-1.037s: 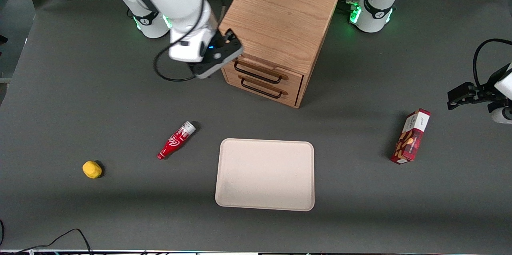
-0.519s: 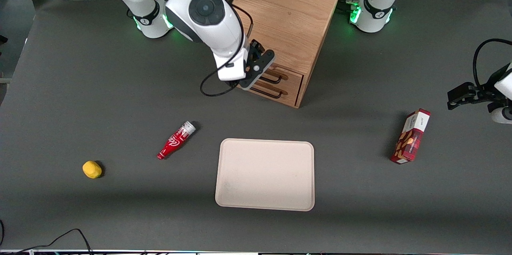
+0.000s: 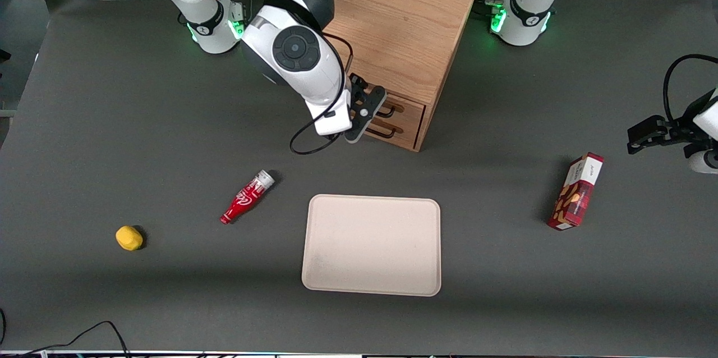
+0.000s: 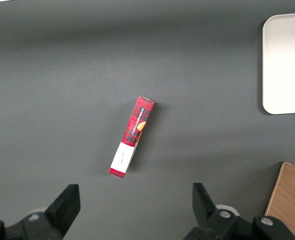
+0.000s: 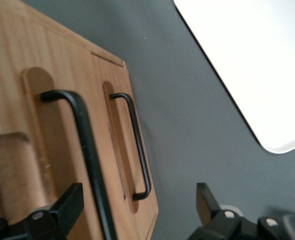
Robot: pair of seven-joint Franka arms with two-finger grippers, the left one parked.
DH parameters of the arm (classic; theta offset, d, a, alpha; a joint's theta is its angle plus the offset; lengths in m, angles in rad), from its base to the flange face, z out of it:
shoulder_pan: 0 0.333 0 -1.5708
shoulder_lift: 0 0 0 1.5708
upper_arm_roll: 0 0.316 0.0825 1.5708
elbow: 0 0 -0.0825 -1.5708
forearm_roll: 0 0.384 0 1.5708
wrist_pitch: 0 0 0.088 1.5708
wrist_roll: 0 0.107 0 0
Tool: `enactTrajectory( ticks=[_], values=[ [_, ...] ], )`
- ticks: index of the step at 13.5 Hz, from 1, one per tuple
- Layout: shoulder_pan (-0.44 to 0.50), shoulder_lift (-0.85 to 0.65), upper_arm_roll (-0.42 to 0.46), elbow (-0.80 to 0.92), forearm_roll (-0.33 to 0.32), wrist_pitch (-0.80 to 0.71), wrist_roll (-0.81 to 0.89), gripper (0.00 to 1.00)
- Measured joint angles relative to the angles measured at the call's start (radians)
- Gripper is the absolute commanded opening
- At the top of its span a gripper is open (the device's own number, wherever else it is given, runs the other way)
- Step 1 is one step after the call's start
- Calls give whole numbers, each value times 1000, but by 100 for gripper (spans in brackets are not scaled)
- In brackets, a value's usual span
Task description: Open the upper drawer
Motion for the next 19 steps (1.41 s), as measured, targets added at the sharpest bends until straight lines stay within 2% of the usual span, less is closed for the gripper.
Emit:
enactTrajectory(
  ticks=[3,11,19],
  values=[
    [1,20,-21,0,-22,31,-71,100],
    [2,23,-161,59,-23,52,-255,100],
    [29,45,-334,106,-22,251,-452,100]
  ],
)
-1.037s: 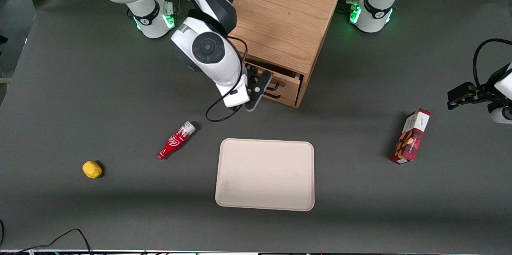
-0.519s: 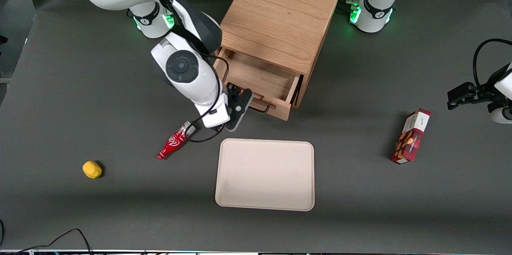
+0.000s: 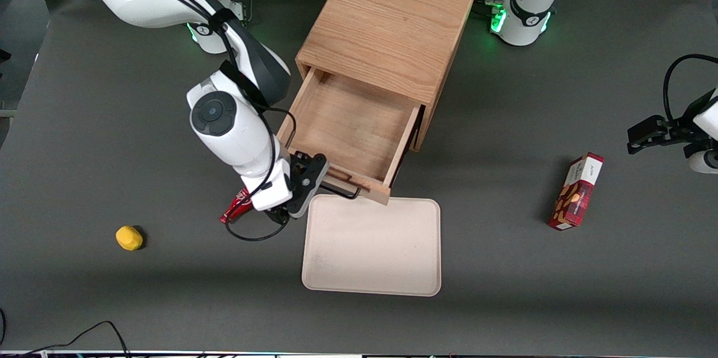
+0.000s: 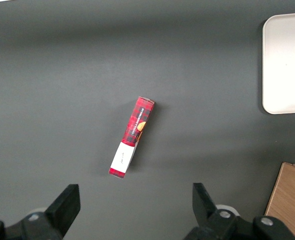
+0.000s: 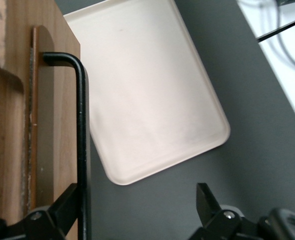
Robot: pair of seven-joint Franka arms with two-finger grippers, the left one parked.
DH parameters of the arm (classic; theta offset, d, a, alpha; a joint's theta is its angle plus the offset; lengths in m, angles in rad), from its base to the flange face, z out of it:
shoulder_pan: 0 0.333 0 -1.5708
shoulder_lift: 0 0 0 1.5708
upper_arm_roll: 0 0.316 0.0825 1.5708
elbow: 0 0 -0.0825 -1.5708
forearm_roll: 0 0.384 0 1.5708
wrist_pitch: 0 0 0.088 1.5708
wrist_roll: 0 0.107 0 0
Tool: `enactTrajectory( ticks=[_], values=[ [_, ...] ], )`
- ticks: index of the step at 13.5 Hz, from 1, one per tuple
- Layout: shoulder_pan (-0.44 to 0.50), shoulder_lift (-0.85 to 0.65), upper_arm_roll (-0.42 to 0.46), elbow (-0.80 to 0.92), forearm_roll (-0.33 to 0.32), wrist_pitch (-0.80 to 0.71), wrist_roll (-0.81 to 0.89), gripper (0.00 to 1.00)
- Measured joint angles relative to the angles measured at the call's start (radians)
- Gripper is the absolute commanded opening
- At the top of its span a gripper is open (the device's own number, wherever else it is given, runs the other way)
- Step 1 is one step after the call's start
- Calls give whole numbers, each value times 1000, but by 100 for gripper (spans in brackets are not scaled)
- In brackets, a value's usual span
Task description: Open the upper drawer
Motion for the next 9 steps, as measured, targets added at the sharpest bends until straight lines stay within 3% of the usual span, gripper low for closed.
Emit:
enactTrajectory(
  ticks=[6,9],
  values=[
    [4,26,-53,49,26,16,-28,100],
    [7,28,-69,49,89,19,-30,100]
  ],
)
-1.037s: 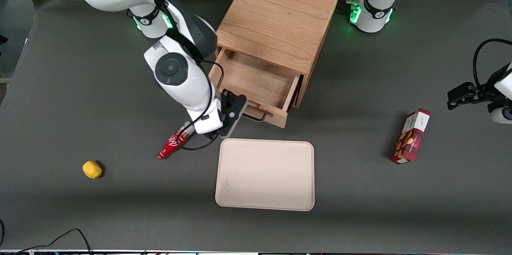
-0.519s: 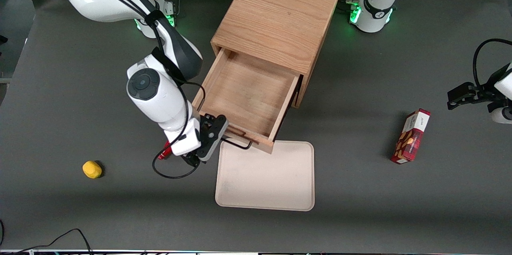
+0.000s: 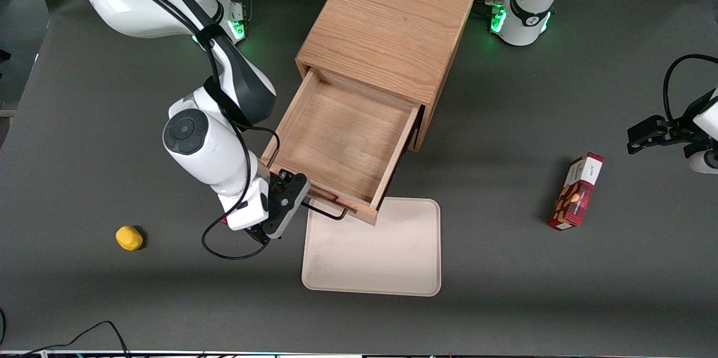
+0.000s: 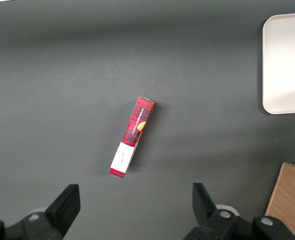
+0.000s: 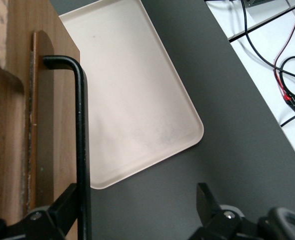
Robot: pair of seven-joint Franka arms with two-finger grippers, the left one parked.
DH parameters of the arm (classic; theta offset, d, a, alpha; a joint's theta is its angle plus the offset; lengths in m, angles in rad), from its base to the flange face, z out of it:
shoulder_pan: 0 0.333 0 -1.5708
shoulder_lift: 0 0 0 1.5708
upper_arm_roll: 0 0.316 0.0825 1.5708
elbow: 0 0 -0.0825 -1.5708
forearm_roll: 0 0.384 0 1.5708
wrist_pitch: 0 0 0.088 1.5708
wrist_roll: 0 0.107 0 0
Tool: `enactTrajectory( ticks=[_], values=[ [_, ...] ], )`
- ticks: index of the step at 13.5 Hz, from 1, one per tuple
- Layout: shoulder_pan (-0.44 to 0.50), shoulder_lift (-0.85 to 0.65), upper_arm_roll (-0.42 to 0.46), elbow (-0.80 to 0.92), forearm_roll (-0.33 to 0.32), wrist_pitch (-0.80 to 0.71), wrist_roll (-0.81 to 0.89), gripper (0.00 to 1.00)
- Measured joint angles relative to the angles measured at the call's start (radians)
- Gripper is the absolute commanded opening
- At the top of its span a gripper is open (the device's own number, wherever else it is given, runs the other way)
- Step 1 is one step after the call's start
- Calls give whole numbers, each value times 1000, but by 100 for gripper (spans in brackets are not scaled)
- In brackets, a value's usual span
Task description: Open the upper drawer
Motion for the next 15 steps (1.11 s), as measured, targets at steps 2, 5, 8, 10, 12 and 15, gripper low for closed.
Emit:
enactTrajectory(
  ticks=[2,5,8,10,12,15],
  values=[
    [1,5,-21,0,115,17,0,100],
    [-1,5,-48,21,192,32,1,100],
    [-6,0,-52,57,199,-4,11,100],
    [-17,-45,-69,86,199,-92,24,100],
    [-25,-135,-133,86,199,-203,26,100],
    [-52,-284,-240,36,199,-398,60,100]
  ],
)
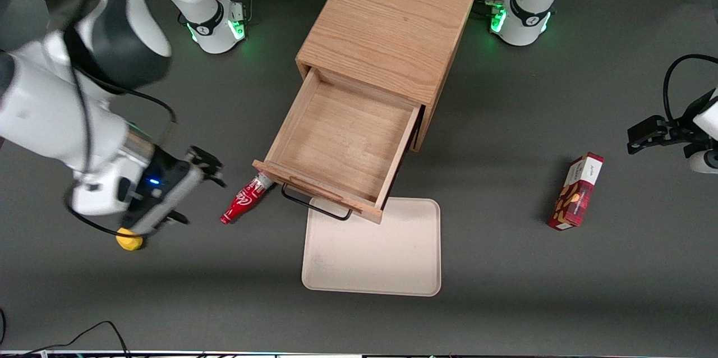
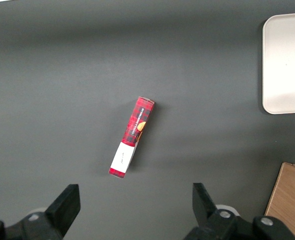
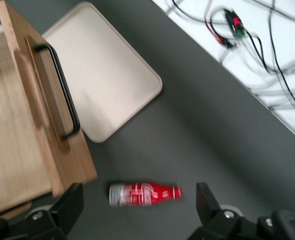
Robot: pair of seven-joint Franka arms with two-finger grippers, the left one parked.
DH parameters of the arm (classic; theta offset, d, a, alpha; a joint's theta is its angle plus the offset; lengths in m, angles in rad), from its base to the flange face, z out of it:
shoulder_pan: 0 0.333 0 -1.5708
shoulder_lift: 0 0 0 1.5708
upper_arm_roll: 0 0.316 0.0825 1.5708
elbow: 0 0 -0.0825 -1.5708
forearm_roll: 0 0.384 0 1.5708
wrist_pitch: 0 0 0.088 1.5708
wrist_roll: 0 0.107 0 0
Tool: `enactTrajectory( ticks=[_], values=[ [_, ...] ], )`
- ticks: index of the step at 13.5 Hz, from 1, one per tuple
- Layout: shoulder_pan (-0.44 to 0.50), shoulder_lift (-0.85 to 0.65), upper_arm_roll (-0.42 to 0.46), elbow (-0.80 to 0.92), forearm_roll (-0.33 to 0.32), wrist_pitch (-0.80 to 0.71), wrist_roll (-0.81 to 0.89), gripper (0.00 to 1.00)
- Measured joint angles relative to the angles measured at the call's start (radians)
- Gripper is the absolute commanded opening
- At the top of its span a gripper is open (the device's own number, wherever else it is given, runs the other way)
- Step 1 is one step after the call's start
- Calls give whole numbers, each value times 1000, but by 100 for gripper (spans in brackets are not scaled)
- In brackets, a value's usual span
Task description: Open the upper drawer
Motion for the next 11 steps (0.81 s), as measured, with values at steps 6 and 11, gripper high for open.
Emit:
enactTrajectory(
  ticks=[6,11],
  values=[
    [-132,-258,-29,-228,-108,-199,377,100],
    [-166,-355,-28,-352,-117,-174,528,100]
  ],
)
